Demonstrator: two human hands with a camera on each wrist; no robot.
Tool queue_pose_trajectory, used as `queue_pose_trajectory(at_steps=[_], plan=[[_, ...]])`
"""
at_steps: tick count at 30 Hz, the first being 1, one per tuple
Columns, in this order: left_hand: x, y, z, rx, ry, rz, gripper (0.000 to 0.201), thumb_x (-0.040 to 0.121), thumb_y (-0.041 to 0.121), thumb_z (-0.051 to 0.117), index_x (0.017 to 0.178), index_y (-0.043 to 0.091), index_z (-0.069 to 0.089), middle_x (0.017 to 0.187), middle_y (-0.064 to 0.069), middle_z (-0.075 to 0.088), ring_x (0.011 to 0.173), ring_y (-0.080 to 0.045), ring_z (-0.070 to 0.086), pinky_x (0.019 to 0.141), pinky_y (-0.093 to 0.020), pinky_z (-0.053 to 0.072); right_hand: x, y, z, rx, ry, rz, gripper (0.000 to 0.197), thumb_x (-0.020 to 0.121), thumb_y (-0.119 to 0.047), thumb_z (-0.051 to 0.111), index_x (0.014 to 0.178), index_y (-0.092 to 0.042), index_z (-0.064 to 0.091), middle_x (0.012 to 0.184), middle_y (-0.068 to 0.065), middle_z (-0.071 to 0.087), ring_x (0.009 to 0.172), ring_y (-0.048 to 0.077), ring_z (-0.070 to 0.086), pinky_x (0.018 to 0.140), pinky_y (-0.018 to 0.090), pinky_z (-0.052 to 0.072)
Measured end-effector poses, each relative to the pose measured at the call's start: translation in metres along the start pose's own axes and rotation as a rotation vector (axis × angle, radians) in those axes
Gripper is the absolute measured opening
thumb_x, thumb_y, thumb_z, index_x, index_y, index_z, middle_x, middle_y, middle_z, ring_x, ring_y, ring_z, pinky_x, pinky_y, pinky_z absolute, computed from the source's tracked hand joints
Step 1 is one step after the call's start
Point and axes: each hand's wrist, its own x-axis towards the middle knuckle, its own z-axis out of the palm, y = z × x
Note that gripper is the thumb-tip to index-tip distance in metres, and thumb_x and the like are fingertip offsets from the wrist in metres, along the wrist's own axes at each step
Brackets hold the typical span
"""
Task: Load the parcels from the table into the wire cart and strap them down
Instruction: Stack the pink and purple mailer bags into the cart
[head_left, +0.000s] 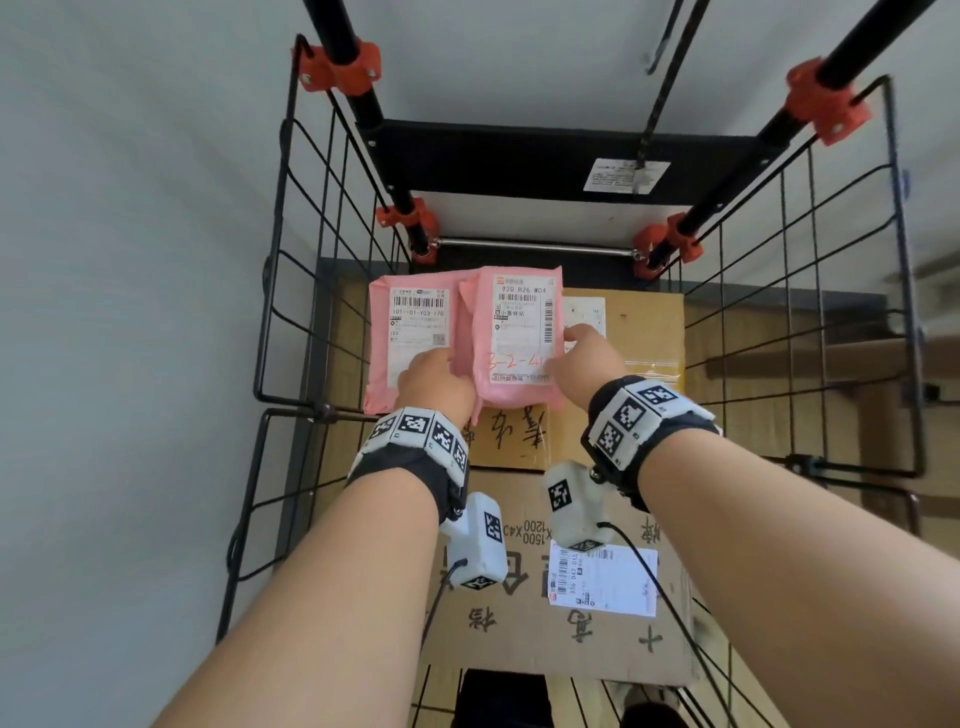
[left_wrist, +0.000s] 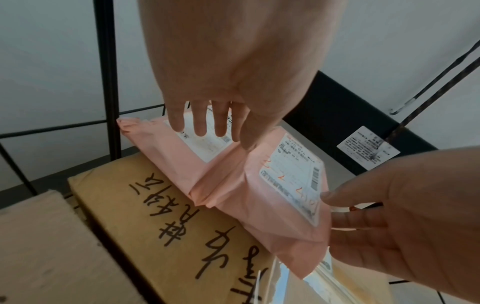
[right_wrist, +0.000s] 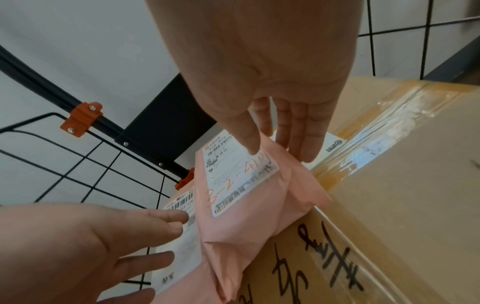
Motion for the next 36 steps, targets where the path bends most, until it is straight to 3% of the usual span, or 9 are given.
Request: queue_pose_trajectory(at_steps=[5,12,14,18,22,24,27,31,36], plan=[[-0.024,0.021,-0.007,-0.039,0.044,0.044,0.045,0.093,0.005,0.047,0.136,0.016,0.048,0.144,-0.004,0.043,0.128,-0.026,0.046,0.089,-0.032,0.043,-0.017,0.005,-0.019,-0.004,0.049,-0.02,0.049,0.094,-0.008,0.049,0.142,-0.015,0.038,0.127,0.01,0.057,0.107,0.025,0.06,0.077,0.031,0.05],[-0.079,0.064,-0.009,-0.063,0.082,0.15,0.047,0.094,0.009,0.047,0.14,0.02,0.045,0.144,-0.005,0.043,0.126,-0.026,0.048,0.102,-0.036,0.043,-0.065,0.016,-0.069,-0.013,0.101,-0.1,0.045,0.095,-0.012,0.051,0.139,-0.016,0.046,0.132,0.008,0.055,0.114,0.025,0.058,0.086,0.032,0.05],[-0.104,0.079,-0.009,-0.088,0.092,0.185,0.047,0.094,0.008,0.048,0.139,0.021,0.046,0.143,-0.004,0.043,0.121,-0.025,0.051,0.096,-0.035,0.048,-0.086,0.021,-0.091,-0.013,0.121,-0.126,0.042,0.095,-0.013,0.05,0.136,-0.016,0.05,0.129,0.008,0.058,0.113,0.025,0.058,0.091,0.035,0.051],[-0.157,0.107,-0.005,-0.101,0.13,0.233,0.048,0.095,0.008,0.046,0.138,0.027,0.046,0.133,0.001,0.051,0.094,-0.023,0.065,0.066,-0.029,0.053,-0.132,0.038,-0.138,0.022,0.174,-0.223,0.032,0.093,-0.017,0.049,0.123,-0.015,0.061,0.116,0.007,0.063,0.103,0.023,0.061,0.09,0.036,0.052],[-0.221,0.148,0.01,-0.101,0.149,0.306,0.048,0.093,0.006,0.04,0.136,0.026,0.049,0.131,-0.006,0.056,0.106,-0.032,0.063,0.084,-0.038,0.055,-0.172,0.074,-0.189,0.018,0.237,-0.309,0.027,0.094,-0.016,0.051,0.116,-0.015,0.066,0.114,0.004,0.066,0.103,0.022,0.061,0.088,0.03,0.049],[-0.254,0.169,0.024,-0.105,0.153,0.34,0.051,0.09,0.004,0.041,0.135,0.025,0.05,0.132,-0.006,0.055,0.106,-0.035,0.062,0.085,-0.04,0.054,-0.187,0.099,-0.214,0.005,0.265,-0.317,0.023,0.092,-0.015,0.053,0.11,-0.014,0.067,0.109,0.005,0.067,0.099,0.022,0.062,0.083,0.027,0.047],[-0.296,0.193,0.05,-0.091,0.176,0.42,0.047,0.09,0.005,0.047,0.133,0.021,0.053,0.14,-0.004,0.048,0.11,-0.031,0.06,0.094,-0.041,0.052,-0.207,0.142,-0.247,0.046,0.295,-0.285,0.019,0.088,-0.015,0.057,0.104,-0.017,0.066,0.106,0.007,0.068,0.096,0.023,0.063,0.085,0.029,0.05],[-0.346,0.221,0.101,-0.062,0.185,0.485,0.044,0.09,0.007,0.052,0.132,0.021,0.055,0.14,-0.002,0.047,0.119,-0.023,0.054,0.095,-0.03,0.046,-0.23,0.209,-0.289,0.092,0.365,-0.255,0.026,0.087,-0.015,0.058,0.112,-0.017,0.066,0.116,0.006,0.066,0.108,0.024,0.06,0.093,0.029,0.047],[-0.403,0.254,0.171,-0.018,0.114,0.542,0.046,0.089,0.007,0.048,0.13,0.024,0.055,0.139,0.001,0.049,0.12,-0.02,0.053,0.092,-0.027,0.043,-0.255,0.29,-0.339,0.154,0.424,-0.196,0.025,0.086,-0.012,0.056,0.108,-0.014,0.068,0.113,0.007,0.068,0.106,0.026,0.062,0.088,0.027,0.045]])
